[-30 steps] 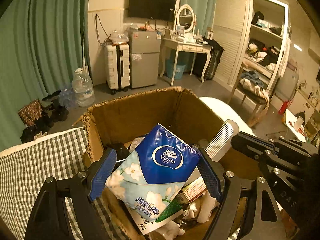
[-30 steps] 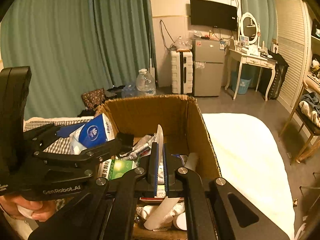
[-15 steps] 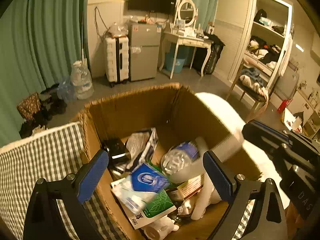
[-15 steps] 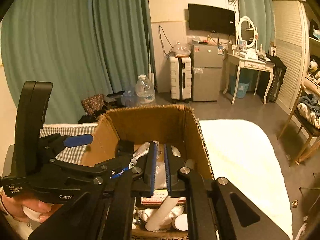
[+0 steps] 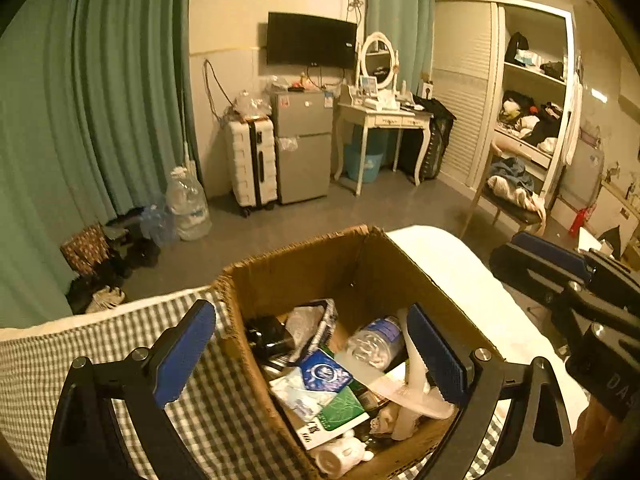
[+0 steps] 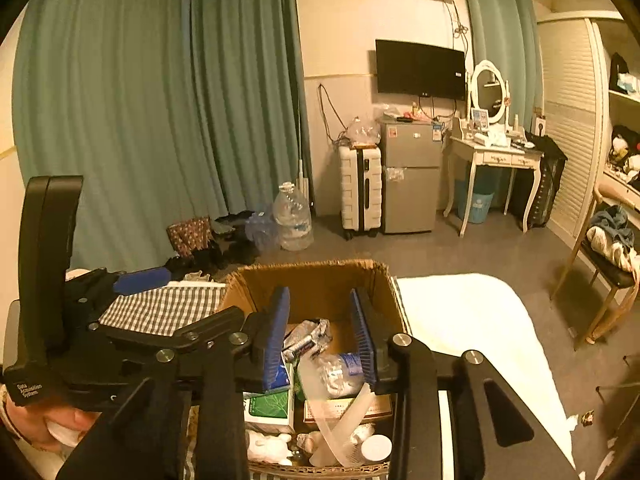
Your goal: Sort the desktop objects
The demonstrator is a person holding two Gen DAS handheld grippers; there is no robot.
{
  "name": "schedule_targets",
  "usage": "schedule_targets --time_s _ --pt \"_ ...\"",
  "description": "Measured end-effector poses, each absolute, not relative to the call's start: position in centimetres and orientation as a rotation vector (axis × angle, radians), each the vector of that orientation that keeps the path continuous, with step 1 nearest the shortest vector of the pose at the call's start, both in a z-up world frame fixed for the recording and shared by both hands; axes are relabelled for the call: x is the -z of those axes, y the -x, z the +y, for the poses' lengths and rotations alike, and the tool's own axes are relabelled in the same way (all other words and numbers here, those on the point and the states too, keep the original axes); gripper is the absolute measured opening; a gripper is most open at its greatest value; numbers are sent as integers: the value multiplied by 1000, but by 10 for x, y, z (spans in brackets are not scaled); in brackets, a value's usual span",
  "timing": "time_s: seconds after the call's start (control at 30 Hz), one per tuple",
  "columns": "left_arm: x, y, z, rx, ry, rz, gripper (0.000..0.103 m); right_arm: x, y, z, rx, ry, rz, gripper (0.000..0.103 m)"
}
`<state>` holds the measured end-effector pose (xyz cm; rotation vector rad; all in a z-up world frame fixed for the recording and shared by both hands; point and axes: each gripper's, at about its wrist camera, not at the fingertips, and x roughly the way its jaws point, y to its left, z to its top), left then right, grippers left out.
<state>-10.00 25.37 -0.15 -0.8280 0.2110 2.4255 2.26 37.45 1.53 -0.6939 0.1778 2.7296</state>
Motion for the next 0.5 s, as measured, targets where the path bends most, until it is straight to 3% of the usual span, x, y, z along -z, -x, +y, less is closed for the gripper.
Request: schedule_targets --time_s 0.03,0.17,0.33,0.4,0.5 --pt "-2 99 250 -2427 829 205 99 -19 -23 373 -2731 688 178 35" --pt "-16 91 233 -2465 797 178 100 -33 -33 365 -2735 623 214 62" --pt "-34 82 212 -2513 744 154 103 -51 -36 348 -2752 572 165 74" --pt "-41 79 201 -2537 722 149 103 -57 -38 344 -2756 545 172 88" --pt "-48 73 189 -2583 694 150 103 -64 -40 336 -2761 493 194 97"
